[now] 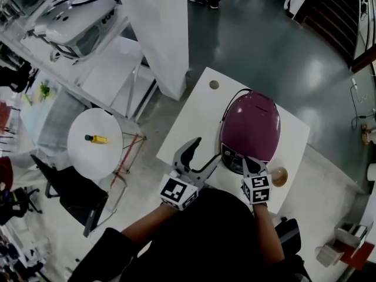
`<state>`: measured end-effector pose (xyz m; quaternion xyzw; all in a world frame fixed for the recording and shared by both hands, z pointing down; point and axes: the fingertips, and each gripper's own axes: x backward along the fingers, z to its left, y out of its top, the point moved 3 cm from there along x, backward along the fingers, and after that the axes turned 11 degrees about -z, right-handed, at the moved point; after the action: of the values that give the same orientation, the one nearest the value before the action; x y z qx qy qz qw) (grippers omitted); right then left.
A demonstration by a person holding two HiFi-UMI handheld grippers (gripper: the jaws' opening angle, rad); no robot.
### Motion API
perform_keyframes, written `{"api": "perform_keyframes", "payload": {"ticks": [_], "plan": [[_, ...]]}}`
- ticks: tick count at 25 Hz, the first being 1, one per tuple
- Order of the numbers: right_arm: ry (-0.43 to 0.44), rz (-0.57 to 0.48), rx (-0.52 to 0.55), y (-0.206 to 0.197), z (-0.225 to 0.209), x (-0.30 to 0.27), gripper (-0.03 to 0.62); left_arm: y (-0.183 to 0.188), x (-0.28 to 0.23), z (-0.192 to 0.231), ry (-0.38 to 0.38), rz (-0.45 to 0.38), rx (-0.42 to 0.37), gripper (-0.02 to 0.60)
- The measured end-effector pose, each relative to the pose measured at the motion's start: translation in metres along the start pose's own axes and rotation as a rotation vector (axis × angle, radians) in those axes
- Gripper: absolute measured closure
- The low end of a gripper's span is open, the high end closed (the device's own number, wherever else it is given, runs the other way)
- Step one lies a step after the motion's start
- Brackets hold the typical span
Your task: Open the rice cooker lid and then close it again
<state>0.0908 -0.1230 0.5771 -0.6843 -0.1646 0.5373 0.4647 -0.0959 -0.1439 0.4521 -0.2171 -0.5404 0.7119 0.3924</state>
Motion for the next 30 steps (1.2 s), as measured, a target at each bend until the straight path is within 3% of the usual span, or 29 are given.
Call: {"api": "perform_keyframes", "payload": {"ticks": [4, 30], "plan": [[-0.051, -0.019, 0.030, -0.001, 0.000, 0.000, 0.594, -0.001, -0.005, 0.002, -0.020, 0.003, -0.007, 0.299], [-0.105, -0.023, 0.014, -0.005, 0.003, -0.004, 0.594, -0.005, 0.009, 0.017, -0.022, 0.014, 0.030, 0.299]]}}
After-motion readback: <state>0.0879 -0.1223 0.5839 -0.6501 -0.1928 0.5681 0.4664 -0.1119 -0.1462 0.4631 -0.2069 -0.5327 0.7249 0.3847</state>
